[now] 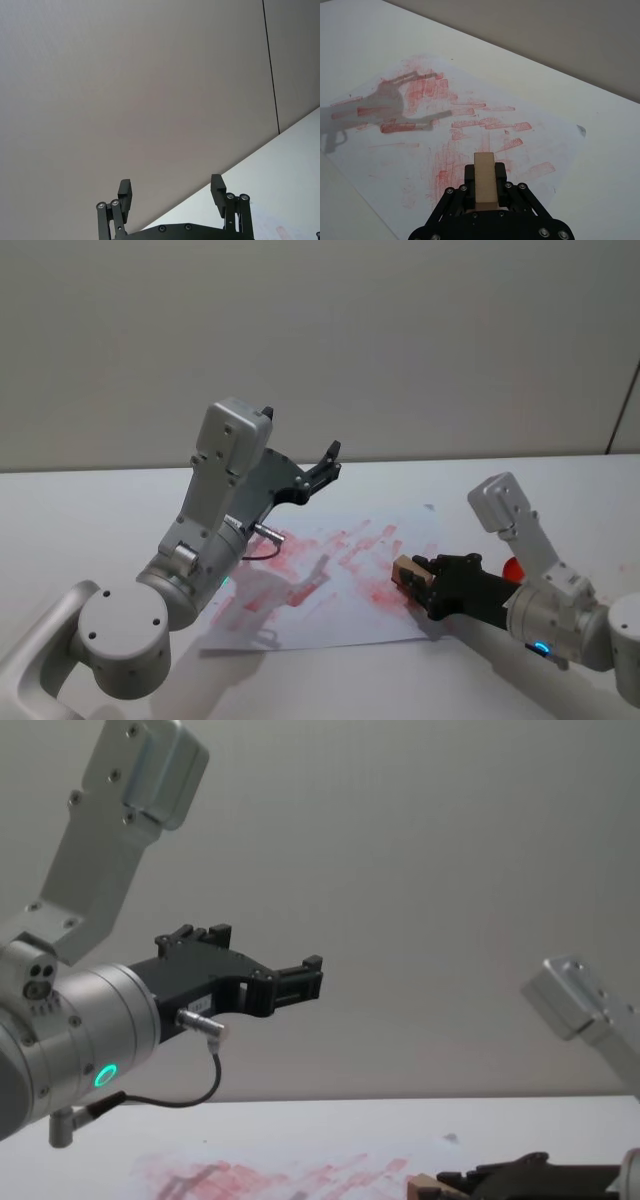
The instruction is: Use the one hand to pick up the stamp and affix it onto the A4 paper.
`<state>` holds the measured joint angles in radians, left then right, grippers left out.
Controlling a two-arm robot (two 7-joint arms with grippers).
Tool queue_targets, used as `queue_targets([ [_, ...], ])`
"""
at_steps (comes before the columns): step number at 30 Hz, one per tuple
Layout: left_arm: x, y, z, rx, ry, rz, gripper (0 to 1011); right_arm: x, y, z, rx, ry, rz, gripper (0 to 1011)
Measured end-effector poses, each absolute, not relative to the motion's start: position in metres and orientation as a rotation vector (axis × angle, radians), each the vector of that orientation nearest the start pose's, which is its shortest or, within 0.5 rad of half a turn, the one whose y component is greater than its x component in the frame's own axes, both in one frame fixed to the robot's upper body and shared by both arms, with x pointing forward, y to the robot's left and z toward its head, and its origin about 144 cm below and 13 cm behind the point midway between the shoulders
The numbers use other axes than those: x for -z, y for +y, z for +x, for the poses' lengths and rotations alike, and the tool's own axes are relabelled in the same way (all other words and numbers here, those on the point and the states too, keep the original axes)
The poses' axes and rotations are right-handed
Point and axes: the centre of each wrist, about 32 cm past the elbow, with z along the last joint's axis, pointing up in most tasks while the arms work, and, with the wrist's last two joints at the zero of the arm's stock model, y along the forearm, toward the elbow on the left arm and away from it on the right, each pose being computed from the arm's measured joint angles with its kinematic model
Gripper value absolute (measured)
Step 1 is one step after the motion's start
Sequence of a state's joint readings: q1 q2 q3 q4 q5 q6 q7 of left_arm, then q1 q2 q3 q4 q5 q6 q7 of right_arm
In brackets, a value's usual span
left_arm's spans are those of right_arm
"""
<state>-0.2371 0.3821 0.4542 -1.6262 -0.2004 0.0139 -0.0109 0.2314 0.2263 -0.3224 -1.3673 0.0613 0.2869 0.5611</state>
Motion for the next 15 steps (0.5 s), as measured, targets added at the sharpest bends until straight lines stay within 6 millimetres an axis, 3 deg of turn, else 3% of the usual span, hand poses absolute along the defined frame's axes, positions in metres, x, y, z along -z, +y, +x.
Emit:
queue_targets([
  [15, -1.2044, 0.1984, 0.4920, -1.124, -0.268, 0.061, 1001, -1.1376, -0.2073, 0.5131, 0.758, 0.085, -0.381, 217],
])
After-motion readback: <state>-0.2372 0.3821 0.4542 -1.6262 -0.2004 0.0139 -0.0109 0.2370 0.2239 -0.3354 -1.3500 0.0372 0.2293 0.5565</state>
